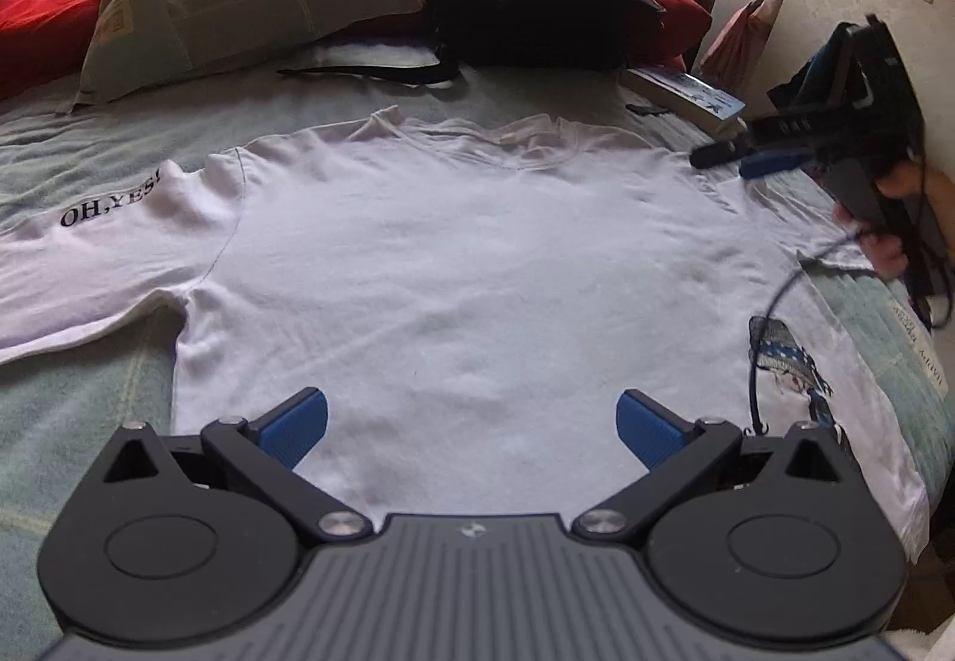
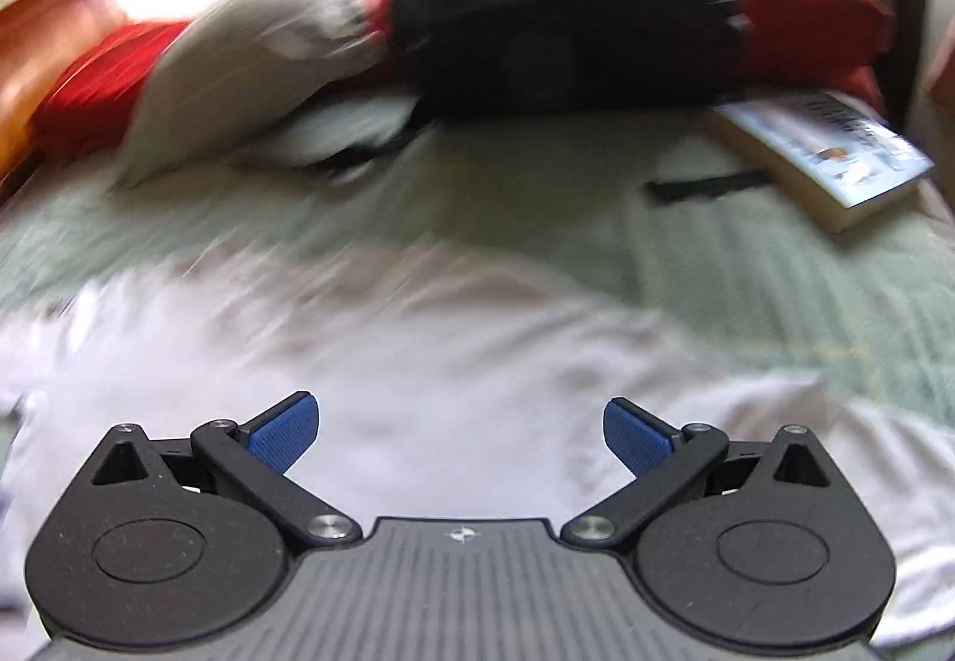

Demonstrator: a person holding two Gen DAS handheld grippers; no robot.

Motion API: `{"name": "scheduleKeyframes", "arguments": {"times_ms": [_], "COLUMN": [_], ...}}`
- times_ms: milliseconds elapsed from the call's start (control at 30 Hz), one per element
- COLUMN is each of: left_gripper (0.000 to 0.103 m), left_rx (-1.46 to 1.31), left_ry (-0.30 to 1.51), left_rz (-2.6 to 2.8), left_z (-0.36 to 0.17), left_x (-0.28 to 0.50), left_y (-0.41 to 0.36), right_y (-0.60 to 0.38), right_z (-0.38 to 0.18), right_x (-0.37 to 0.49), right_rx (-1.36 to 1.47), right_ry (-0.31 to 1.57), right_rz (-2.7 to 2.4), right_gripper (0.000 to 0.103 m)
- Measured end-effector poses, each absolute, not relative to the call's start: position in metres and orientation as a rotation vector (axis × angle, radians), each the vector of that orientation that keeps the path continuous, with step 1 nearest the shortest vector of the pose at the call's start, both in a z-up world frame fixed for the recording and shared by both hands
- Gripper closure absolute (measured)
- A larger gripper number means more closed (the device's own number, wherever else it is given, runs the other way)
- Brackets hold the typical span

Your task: Fold clothes

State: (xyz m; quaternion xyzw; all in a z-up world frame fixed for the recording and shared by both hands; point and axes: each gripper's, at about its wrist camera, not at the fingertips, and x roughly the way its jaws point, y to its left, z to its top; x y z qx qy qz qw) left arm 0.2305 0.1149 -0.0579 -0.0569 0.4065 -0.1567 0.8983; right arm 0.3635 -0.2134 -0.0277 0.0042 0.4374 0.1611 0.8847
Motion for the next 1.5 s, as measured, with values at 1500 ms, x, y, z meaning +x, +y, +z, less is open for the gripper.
{"name": "scheduleKeyframes", "arguments": {"times_ms": [1500], "left_gripper": [0.001], "left_rx": [0.110], "left_ry": [0.834], "left_rz": [-0.162], "left_z": [-0.065], "left_x": [0.015], "left_y": [0.085], "right_y": [-0.189], "right_z": [-0.082], "right_x": [0.099], "right_rx": [-0.146], "right_ry": [0.933], "right_rz": [0.328], "right_gripper": [0.000]}}
